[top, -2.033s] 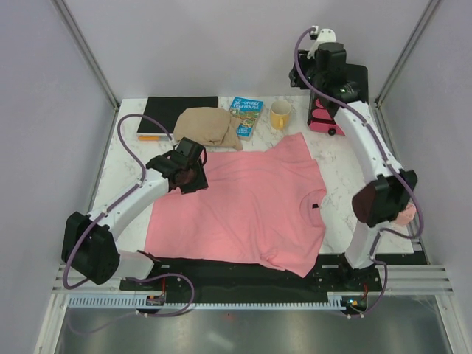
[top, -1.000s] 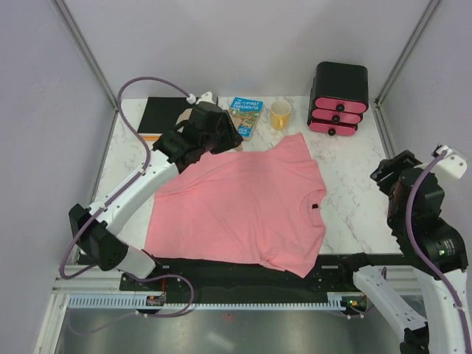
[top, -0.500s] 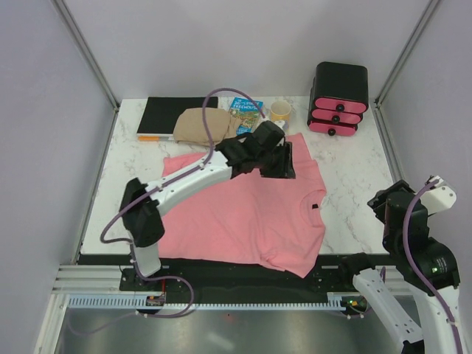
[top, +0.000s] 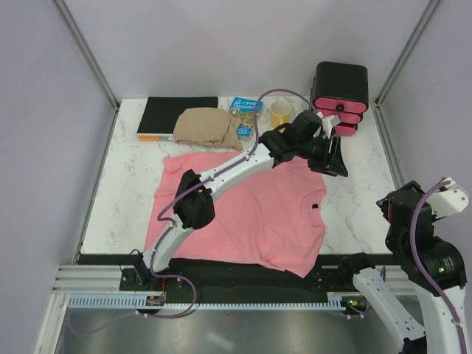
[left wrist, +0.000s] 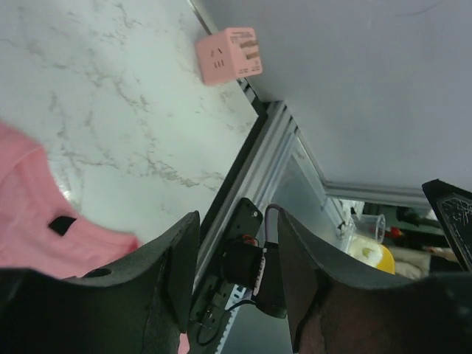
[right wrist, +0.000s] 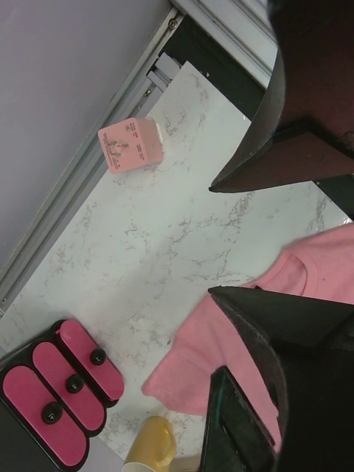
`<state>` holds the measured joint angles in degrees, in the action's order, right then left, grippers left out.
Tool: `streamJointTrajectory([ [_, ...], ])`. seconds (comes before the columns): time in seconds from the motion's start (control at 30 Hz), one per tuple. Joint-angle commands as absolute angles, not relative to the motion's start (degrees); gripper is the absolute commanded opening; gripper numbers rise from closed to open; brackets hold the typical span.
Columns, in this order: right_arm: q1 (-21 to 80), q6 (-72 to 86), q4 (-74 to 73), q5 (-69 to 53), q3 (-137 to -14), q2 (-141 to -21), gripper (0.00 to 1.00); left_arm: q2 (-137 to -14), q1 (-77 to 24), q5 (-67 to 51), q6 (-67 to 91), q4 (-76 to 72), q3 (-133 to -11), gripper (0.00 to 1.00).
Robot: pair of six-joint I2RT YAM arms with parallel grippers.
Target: Fold and stack the t-shirts
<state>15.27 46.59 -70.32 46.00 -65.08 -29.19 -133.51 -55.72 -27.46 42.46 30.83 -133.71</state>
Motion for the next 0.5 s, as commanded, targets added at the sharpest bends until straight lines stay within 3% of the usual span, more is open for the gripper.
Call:
streamJointTrajectory([
  [0.0, 15.47, 47.46, -71.80, 40.97, -67.15, -32.34, 0.61, -139.39, -56.51, -41.21, 48.42, 22.77, -136.14, 0.54],
  [0.2, 15.47, 55.43, -74.36, 45.95, -65.83, -33.23, 0.62, -136.15, -57.39, -42.46, 43.69, 22.24, -129.74, 0.54],
  [0.37, 15.64, 61.00, -73.21, 51.59, -61.79, -28.74, 0.59, -126.67, -56.34, -38.24, 40.78, 22.24, -115.33, 0.54],
  [0.47, 15.56, 57.75, -72.60, 48.35, -61.96, -33.28, 0.58, -119.90, -55.55, -36.04, 39.47, 22.24, -107.77, 0.54],
])
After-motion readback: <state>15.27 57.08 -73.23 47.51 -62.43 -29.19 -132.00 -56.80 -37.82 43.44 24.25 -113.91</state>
